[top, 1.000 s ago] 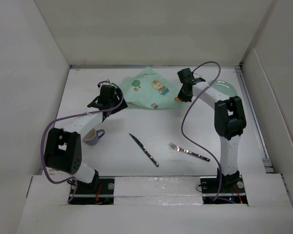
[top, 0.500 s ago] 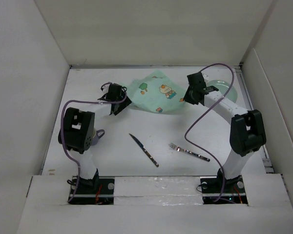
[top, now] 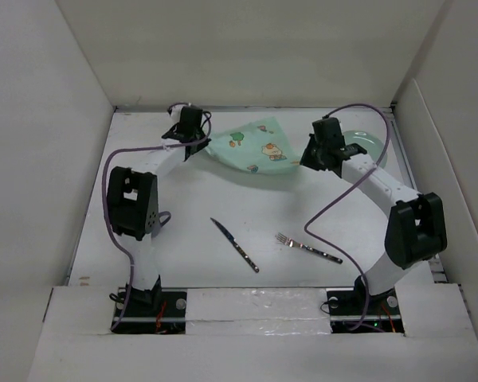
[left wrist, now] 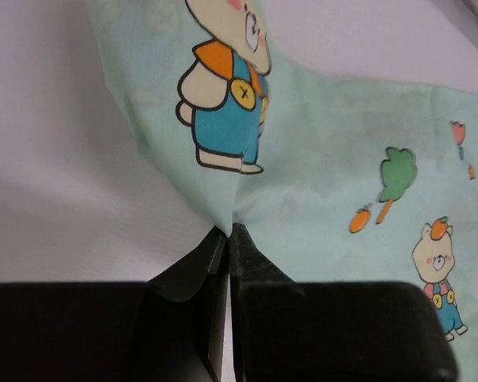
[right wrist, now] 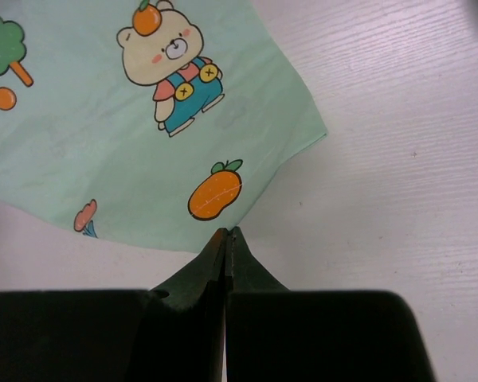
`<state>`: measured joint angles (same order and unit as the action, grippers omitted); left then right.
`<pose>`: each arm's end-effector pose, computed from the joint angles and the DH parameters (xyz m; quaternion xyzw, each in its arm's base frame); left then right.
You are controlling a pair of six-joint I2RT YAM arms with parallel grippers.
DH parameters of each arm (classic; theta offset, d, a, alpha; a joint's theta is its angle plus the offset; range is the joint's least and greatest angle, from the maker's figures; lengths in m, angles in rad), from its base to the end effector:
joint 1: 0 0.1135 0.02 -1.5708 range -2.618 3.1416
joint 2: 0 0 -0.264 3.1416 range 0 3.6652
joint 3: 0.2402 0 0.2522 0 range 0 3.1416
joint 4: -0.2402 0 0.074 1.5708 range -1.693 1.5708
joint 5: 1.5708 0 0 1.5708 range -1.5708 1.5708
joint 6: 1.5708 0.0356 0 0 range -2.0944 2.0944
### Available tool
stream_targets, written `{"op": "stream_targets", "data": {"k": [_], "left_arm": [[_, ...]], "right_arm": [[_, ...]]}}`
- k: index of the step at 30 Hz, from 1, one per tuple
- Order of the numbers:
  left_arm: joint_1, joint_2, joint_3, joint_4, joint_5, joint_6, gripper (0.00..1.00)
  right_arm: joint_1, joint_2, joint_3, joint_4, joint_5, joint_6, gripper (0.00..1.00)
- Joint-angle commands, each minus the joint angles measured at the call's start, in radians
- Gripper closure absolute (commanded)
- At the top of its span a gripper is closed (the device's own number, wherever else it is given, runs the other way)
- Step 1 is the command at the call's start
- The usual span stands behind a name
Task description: Set the dinner table for one person
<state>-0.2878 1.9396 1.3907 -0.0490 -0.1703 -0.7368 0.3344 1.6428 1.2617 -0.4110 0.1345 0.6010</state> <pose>0.4290 -0.1207 0.2217 -0.2348 0.8498 -0.1628 0.4428 0.3468 0.1154 0.2636 0.1480 0.9115 0.1152 0.3661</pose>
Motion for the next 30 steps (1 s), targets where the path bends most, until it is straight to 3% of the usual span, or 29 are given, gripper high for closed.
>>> {"op": "stream_targets", "data": {"k": [1,2,3,5,6,7,9,10,12,13,15,17,18,20,22,25,27,28,30], "left_arm": [[0.001,-0.159,0.228,-0.074,-0.081,0.226,1.0],[0.001,-0.157,0.304,-0.15,-0.081,0.272,1.0],[0.001,-0.118,0.502,-0.219,-0.083,0.342,1.0],[0.001,-0.002,0.733,-0.398,-0.042,0.411,1.0],[0.001,0.043,0.968,-0.469,-0.013,0.436,1.0],[0.001,0.059,0.993,-0.504,0.009,0.47,1.0],[0.001,-0.016,0.854,-0.43,0.083,0.467,0.99],[0.001,-0.014,0.847,-0.442,0.104,0.471,0.82],[0.001,0.042,0.882,-0.552,0.104,0.488,0.58],[0.001,0.065,0.88,-0.583,0.097,0.499,0.39],[0.001,0.116,0.848,-0.653,0.091,0.51,0.32],[0.001,0.104,0.771,-0.623,0.092,0.501,0.33],[0.001,0.087,0.654,-0.582,0.098,0.498,0.35],[0.001,0.033,0.566,-0.488,0.098,0.478,0.42],[0.001,0.007,0.498,-0.45,0.031,0.442,0.44],[0.001,-0.045,0.426,-0.404,-0.085,0.429,0.56],[0.001,-0.065,0.377,-0.39,-0.129,0.428,0.73],[0.001,-0.064,0.369,-0.396,-0.158,0.427,0.91],[0.001,-0.053,0.338,-0.405,-0.158,0.413,1.0]], "right_arm": [[0.009,-0.092,0.076,0.008,-0.029,-0.044,1.0],[0.009,-0.103,0.087,0.0,-0.026,-0.049,1.0],[0.009,-0.115,0.099,-0.002,-0.03,-0.047,1.0],[0.009,-0.149,0.143,-0.003,-0.044,-0.041,1.0],[0.009,-0.161,0.157,-0.005,-0.041,-0.038,1.0],[0.009,-0.191,0.171,-0.005,-0.039,-0.038,1.0],[0.018,-0.233,0.189,-0.003,-0.038,-0.038,1.0],[0.018,-0.257,0.183,0.003,-0.036,-0.037,1.0],[0.028,-0.333,0.108,0.012,-0.024,-0.037,1.0],[0.028,-0.354,0.073,0.018,-0.023,-0.035,1.0],[0.028,-0.396,-0.043,0.029,0.008,-0.03,1.0],[0.002,-0.399,-0.1,0.024,0.007,-0.012,1.0],[0.002,-0.394,-0.125,0.04,0.005,-0.012,1.0],[-0.011,-0.377,-0.177,0.072,-0.048,-0.013,1.0],[-0.011,-0.339,-0.165,0.057,-0.069,-0.014,1.0],[0.015,-0.328,-0.163,0.061,-0.081,-0.012,1.0],[0.029,-0.334,-0.177,0.069,-0.087,-0.018,1.0],[0.038,-0.334,-0.183,0.075,-0.093,-0.023,1.0],[0.048,-0.328,-0.2,0.072,-0.113,-0.023,1.0]]}}
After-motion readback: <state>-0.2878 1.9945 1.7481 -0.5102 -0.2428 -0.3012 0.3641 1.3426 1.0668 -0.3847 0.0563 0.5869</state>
